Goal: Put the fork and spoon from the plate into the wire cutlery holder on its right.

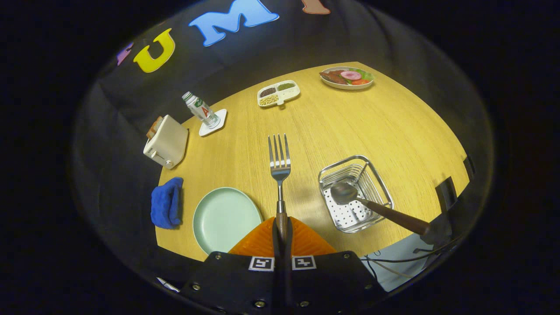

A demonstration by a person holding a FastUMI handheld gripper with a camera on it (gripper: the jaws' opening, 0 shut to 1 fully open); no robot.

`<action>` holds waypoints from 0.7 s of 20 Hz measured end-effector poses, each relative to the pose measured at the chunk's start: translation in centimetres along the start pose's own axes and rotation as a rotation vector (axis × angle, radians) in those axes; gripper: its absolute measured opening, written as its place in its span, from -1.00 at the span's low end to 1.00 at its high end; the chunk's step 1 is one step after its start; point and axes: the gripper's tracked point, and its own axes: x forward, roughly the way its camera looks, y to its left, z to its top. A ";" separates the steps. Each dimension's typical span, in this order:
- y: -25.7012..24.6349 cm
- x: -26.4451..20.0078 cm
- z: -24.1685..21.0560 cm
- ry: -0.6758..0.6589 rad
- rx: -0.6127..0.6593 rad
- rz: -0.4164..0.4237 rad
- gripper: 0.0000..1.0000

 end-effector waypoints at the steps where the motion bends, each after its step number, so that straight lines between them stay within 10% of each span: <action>1: -0.9 -0.4 -0.1 -0.002 0.014 -0.013 -0.99; 14: -4.8 -3.1 -3.4 0.072 0.128 -0.071 -0.99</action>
